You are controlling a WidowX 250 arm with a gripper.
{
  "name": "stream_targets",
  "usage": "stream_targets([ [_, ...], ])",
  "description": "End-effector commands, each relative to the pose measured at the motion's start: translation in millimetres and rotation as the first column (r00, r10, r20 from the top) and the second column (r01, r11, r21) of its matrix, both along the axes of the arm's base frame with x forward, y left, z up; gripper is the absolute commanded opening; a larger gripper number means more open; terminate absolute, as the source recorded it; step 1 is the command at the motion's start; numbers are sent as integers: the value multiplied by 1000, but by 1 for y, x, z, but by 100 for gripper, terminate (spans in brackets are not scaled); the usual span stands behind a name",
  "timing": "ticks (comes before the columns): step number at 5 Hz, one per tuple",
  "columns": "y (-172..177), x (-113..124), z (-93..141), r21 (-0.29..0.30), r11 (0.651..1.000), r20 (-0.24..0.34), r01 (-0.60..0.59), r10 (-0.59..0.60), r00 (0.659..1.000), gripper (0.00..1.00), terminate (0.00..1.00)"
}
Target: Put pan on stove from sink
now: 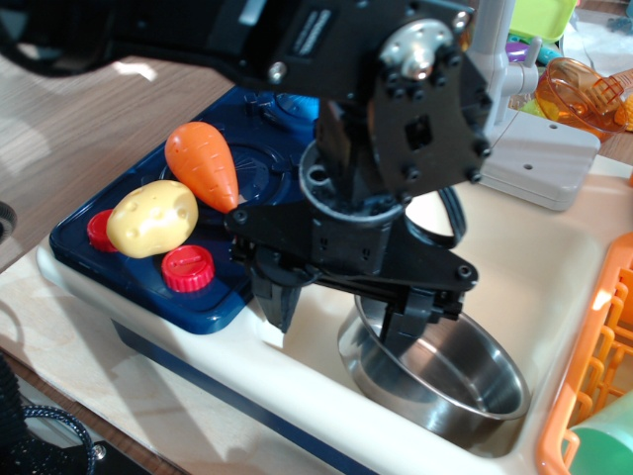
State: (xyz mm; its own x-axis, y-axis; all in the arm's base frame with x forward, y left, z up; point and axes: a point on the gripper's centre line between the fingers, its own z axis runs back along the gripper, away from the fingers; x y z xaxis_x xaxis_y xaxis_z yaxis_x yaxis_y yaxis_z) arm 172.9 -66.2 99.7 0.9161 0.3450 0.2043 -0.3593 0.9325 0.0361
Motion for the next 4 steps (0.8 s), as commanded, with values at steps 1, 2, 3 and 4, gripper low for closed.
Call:
stream_targets([
  [1, -3, 3, -3, -13, 999, 32, -34, 35, 999, 0, 0],
  [2, -4, 6, 0, -35, 998, 0, -45, 45, 999, 0, 0],
  [3, -5, 11, 10, -51, 998, -49, -45, 43, 998, 0, 0],
  [4, -5, 20, 31, -51, 998, -117, -46, 40, 992, 0, 0],
])
